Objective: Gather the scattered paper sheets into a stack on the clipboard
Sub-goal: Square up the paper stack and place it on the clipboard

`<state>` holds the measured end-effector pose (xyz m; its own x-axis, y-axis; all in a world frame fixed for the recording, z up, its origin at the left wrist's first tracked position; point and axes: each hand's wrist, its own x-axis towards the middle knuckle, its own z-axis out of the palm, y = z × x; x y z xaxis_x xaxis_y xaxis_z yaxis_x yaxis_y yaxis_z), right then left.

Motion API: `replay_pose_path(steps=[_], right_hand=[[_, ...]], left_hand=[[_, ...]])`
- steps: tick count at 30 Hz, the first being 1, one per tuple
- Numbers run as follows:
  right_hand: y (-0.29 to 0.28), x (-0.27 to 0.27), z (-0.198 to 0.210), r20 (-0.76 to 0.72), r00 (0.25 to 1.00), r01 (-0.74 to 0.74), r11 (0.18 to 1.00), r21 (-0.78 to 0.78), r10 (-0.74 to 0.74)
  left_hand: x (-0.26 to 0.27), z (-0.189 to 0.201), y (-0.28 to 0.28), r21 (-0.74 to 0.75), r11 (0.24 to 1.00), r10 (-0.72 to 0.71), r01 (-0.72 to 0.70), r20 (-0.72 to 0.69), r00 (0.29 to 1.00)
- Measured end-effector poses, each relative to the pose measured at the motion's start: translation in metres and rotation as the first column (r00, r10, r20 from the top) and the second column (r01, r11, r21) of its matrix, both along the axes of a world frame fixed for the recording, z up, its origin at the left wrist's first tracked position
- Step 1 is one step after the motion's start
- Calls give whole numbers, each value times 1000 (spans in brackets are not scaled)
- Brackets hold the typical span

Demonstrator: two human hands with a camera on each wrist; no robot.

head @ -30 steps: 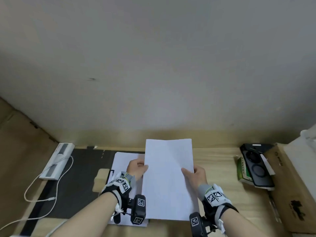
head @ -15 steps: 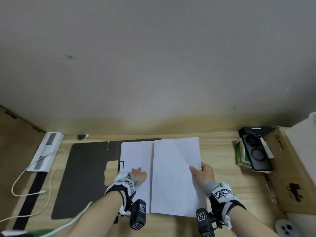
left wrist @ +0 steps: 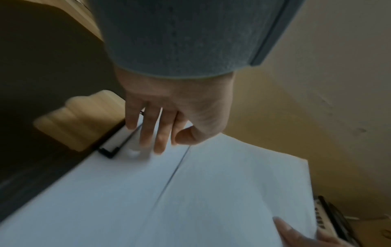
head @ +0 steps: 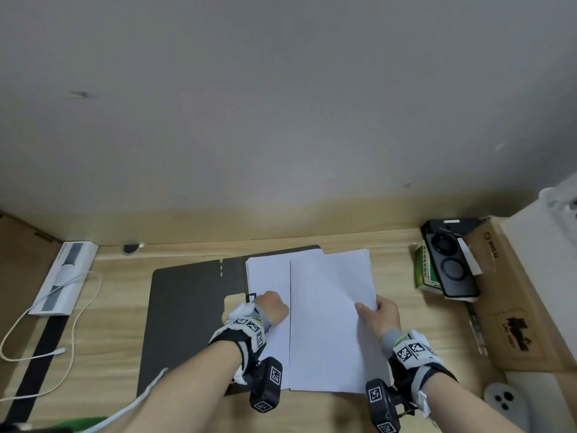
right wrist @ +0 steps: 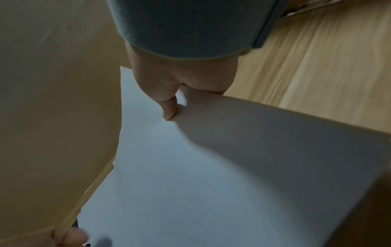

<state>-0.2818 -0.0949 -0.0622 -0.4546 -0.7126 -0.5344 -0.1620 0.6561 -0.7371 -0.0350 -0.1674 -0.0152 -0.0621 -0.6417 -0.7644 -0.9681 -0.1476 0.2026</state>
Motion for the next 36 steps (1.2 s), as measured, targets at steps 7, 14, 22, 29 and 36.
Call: replay_pose_path(steps=[7, 14, 22, 29, 36], right_hand=[[-30, 29, -13, -18, 987, -158, 986, -62, 157], [-48, 57, -14, -48, 972, -234, 971, -47, 232], [-51, 65, -18, -53, 982, -181, 983, -26, 180], [-46, 59, -20, -63, 980, -190, 982, -14, 189], [-45, 59, -20, -51, 982, -180, 984, -7, 180]], left_hand=[[66, -35, 0, -8, 999, -38, 39, 143, 989], [70, -40, 10, -119, 992, -20, 29, 84, 996], [68, -46, 1, -125, 992, 44, -33, 85, 995], [61, -61, 4, -196, 981, 29, -12, 88, 996], [56, -61, 0, -144, 988, -28, 49, 144, 989]])
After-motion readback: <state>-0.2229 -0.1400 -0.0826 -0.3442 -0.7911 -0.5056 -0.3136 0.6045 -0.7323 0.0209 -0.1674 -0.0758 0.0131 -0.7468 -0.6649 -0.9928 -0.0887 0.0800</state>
